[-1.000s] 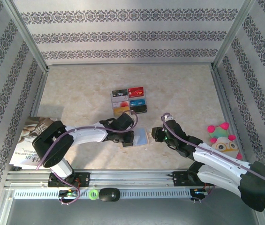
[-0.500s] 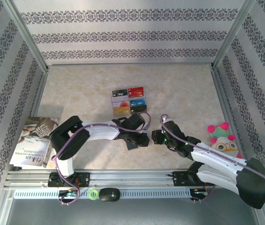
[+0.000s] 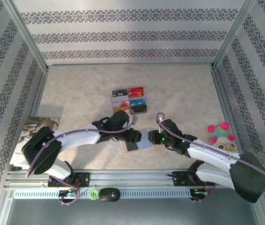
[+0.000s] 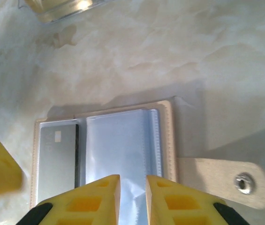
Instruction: Take the credit cards out of the card holder
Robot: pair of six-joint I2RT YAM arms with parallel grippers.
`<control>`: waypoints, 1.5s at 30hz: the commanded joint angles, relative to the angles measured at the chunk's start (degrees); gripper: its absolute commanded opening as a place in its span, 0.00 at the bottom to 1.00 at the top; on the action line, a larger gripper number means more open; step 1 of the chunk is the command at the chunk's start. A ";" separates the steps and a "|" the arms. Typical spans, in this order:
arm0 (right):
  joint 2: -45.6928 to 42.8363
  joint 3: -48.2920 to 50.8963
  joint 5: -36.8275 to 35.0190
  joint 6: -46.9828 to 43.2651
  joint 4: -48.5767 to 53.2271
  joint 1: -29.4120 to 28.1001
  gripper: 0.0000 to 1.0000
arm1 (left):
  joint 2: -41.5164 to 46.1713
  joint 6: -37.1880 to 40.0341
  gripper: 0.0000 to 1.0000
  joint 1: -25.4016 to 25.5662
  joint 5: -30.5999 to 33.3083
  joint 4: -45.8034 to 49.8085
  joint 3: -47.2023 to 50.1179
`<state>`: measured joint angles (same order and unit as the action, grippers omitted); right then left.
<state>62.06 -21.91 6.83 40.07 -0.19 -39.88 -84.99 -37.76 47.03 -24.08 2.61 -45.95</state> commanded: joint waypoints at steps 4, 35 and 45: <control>6.11 -5.19 8.18 -4.15 -3.87 -2.41 0.21 | -0.79 0.52 0.37 -2.73 8.45 6.50 3.09; 1.64 -6.77 7.27 -0.73 0.70 -4.05 0.25 | 6.48 4.45 0.48 -4.14 14.37 8.66 3.79; 22.45 -14.78 21.01 3.93 -4.17 -3.37 0.23 | 4.38 3.84 0.55 0.08 18.71 8.41 8.79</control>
<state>82.56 -35.27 23.66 41.93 -3.11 -43.72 -80.01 -33.65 46.19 -8.21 10.13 -37.26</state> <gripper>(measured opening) 0.229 0.544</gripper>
